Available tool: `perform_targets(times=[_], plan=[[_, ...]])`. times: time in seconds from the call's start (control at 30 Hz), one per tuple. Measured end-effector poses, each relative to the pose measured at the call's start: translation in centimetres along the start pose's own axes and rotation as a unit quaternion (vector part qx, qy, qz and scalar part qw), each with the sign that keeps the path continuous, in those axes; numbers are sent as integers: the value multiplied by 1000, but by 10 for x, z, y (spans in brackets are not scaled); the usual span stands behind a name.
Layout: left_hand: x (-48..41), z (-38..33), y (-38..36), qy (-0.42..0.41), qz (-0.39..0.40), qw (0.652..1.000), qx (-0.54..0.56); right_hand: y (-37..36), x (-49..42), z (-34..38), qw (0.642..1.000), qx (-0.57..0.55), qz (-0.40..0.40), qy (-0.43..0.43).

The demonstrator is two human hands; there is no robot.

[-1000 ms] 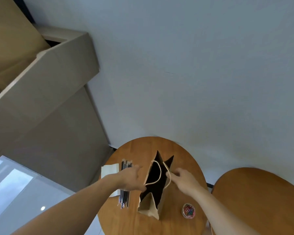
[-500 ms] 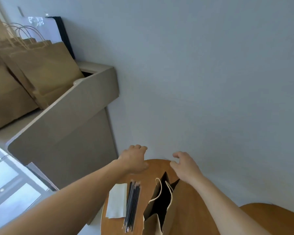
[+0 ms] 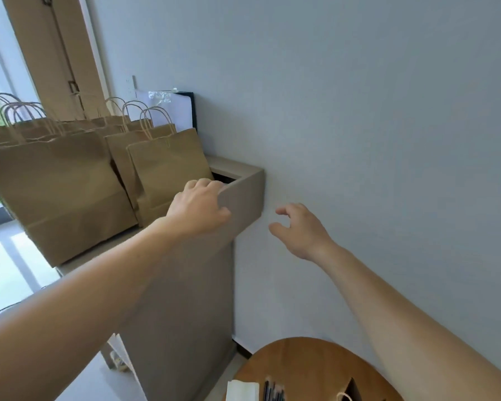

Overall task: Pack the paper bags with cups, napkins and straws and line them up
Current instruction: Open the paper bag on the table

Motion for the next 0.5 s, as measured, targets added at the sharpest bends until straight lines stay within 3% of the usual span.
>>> perform_targets(times=[0.13, 0.3, 0.5], plan=[[-29, 71, 19, 24, 8, 1000, 2, -13, -61, 63, 999, 30, 0, 28], [-54, 135, -5, 37, 74, 997, 9, -43, -136, 110, 997, 73, 27, 25], [-65, 156, -48, -41, 121, 992, -6, -83, -203, 120, 977, 191, 92, -22]])
Point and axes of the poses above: each hand's wrist, its own x-axis away from the middle knuckle, its own y-axis out of the back of the hand, z = x × y, the point moved 5 cm from there along -x, towards the middle knuckle, and after that the axes turned 7 degrees about z, right-handed, at the moved point
